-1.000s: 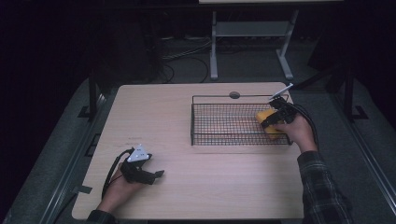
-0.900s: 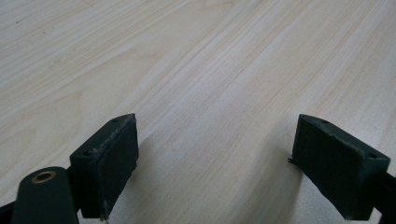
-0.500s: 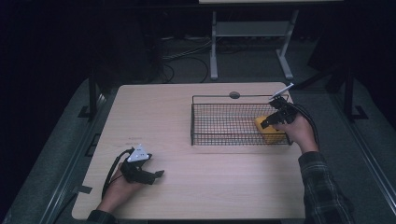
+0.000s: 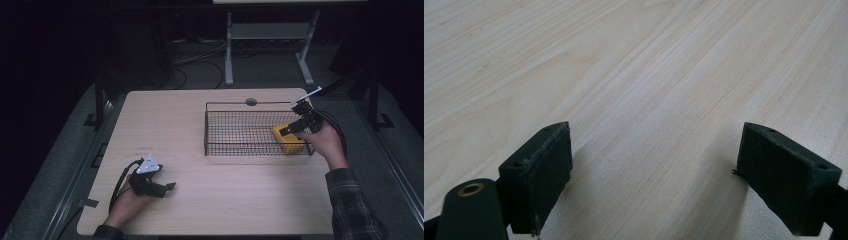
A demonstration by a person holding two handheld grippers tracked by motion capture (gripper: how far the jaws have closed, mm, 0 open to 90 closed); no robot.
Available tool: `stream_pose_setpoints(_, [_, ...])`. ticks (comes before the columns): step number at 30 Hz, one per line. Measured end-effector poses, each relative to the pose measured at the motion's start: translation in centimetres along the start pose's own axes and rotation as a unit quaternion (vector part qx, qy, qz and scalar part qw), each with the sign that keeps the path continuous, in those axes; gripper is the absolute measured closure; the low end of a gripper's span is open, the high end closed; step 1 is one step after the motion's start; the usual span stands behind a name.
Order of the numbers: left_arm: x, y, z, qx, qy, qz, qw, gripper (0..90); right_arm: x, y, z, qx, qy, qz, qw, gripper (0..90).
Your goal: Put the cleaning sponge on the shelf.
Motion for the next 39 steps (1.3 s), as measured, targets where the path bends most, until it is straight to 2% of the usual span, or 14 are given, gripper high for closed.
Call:
stream_pose_setpoints(4, [0.0,0.0,0.0,0.000,0.000,0.000,1.0000,13.8,0.2,-0.6,-0.9,-0.015,0.005,-0.004,0.9999,12.2])
stream_pose_setpoints(11, [0.0,0.0,0.0,0.000,0.000,0.000,1.0000,13.8,0.6,-1.7,-2.1,-0.033,0.007,-0.009,0.9994,2.1])
stream_pose_setpoints(23, [0.0,0.0,0.0,0.000,0.000,0.000,1.0000,13.8,1.8,-4.0,-4.3,-0.066,0.007,-0.027,0.9974,2.1])
stream_pose_setpoints(39, [0.0,0.0,0.1,-0.004,0.001,-0.001,1.0000,13.8,3.7,-8.8,-5.4,-0.106,0.010,-0.027,0.9939,2.2])
Point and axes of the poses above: each handheld gripper's, and its own axes: z roughly forward along the jaws, y roughly out of its top, x roughly to its left, the point moved 4 cm from there along z, roughly forward along the jaws, and after that the axes turned 15 degrees about -y, right-handed, at the moved point
